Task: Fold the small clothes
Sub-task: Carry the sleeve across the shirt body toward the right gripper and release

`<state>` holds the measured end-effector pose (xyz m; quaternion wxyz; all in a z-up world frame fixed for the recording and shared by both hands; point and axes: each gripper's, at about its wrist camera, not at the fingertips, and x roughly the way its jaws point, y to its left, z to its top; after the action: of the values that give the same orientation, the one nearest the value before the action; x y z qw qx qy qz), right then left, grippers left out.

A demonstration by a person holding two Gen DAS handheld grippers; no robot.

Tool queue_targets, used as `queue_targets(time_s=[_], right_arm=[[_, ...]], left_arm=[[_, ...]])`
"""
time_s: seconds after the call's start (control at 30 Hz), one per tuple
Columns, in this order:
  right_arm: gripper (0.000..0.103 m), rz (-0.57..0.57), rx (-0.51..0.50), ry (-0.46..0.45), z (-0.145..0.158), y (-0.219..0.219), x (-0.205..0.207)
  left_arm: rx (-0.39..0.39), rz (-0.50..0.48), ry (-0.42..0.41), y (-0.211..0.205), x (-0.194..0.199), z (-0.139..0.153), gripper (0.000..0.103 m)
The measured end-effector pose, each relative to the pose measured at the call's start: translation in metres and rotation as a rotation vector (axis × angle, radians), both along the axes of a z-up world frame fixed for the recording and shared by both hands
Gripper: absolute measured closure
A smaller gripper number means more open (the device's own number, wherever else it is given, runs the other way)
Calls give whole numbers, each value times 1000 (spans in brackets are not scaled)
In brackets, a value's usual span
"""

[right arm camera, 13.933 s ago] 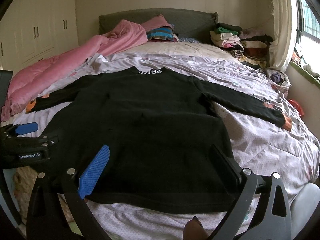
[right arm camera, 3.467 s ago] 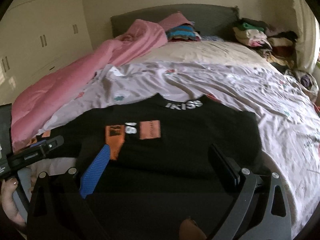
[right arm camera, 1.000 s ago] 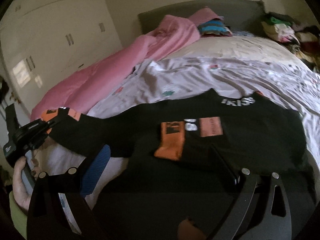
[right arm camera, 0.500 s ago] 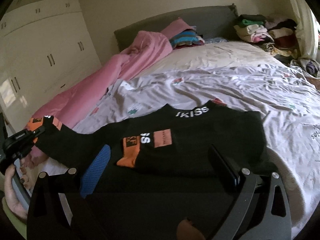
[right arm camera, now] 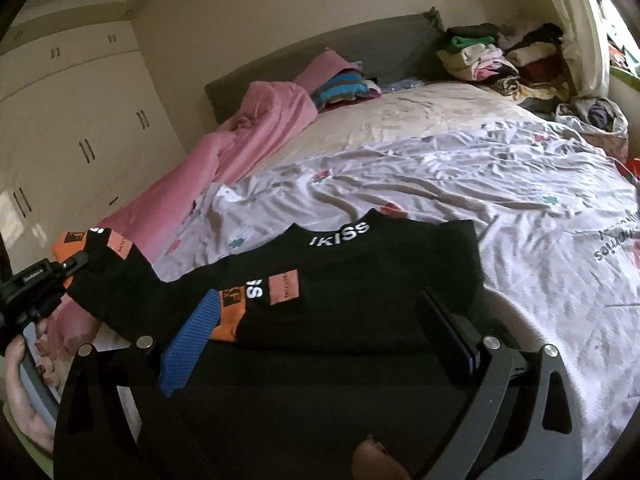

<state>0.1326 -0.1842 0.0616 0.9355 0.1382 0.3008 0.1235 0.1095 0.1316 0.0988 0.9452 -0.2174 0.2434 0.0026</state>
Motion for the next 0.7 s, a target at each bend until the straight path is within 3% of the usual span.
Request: queue_targets(time_s=[0.7], right_arm=[[6,-113,35,1,-9,-60,-12]], left_arm=[[8,-274,40,-108,42,-23,94]])
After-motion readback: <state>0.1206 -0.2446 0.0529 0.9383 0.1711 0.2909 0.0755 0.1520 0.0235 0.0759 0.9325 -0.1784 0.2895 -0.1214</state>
